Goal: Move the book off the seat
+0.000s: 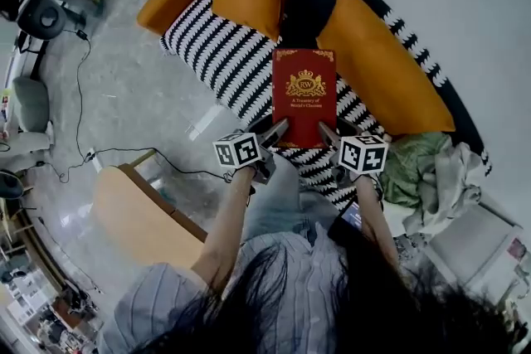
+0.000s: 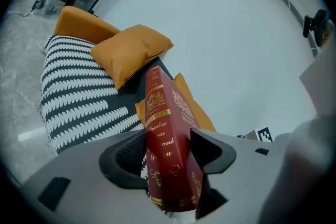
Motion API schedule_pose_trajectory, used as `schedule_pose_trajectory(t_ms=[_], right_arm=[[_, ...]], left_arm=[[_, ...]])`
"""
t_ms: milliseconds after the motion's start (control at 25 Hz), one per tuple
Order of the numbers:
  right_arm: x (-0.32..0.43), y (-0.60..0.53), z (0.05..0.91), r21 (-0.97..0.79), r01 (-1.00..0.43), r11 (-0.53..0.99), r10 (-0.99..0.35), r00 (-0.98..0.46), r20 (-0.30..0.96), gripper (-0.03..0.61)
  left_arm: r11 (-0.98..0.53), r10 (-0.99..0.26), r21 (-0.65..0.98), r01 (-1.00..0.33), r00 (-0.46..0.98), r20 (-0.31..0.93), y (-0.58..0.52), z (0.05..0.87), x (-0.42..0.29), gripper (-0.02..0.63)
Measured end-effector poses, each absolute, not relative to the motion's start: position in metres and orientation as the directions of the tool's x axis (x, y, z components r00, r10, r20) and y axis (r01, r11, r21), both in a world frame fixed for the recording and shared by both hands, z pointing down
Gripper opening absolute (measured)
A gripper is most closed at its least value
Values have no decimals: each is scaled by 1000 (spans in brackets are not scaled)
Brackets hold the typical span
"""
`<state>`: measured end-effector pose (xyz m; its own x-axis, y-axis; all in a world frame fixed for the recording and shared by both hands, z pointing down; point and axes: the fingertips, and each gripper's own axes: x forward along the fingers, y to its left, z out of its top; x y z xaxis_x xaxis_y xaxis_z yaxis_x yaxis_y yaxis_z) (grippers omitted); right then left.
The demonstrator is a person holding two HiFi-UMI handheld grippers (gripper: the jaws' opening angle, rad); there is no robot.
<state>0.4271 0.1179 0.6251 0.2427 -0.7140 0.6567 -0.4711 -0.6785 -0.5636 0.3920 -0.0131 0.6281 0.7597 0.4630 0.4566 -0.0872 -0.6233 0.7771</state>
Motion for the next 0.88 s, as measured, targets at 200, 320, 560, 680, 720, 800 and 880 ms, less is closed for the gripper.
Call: schedule_pose_trajectory(t_ms=[200, 320, 560, 680, 720, 800, 880], right_arm=[[429, 111, 602, -563, -493, -663, -730, 258, 633, 213], [425, 118, 587, -559, -511, -653, -739, 270, 617, 213], [410, 134, 559, -550, -537, -639, -753, 289, 591, 210], [401, 137, 545, -550, -552, -627, -764, 300, 571, 210], [398, 137, 540, -550, -558, -622, -769, 301, 564, 210], [394, 137, 532, -551, -571, -609, -779, 300, 550, 210], [389, 135, 524, -552, -586, -594, -790, 295, 538, 210]], left_arm=[[-636, 458, 770, -62, 772, 440, -20, 603, 393, 272], [-629, 463, 776, -47, 779, 422, -11, 589, 387, 272], [-626, 455, 779, -25, 800, 391, 3, 563, 370, 272], [-630, 442, 776, -20, 813, 380, 6, 549, 359, 272], [-633, 437, 774, -18, 817, 377, 6, 545, 356, 272], [-640, 425, 768, -15, 826, 370, 7, 534, 349, 272], [-650, 410, 760, -12, 836, 364, 6, 525, 343, 272]])
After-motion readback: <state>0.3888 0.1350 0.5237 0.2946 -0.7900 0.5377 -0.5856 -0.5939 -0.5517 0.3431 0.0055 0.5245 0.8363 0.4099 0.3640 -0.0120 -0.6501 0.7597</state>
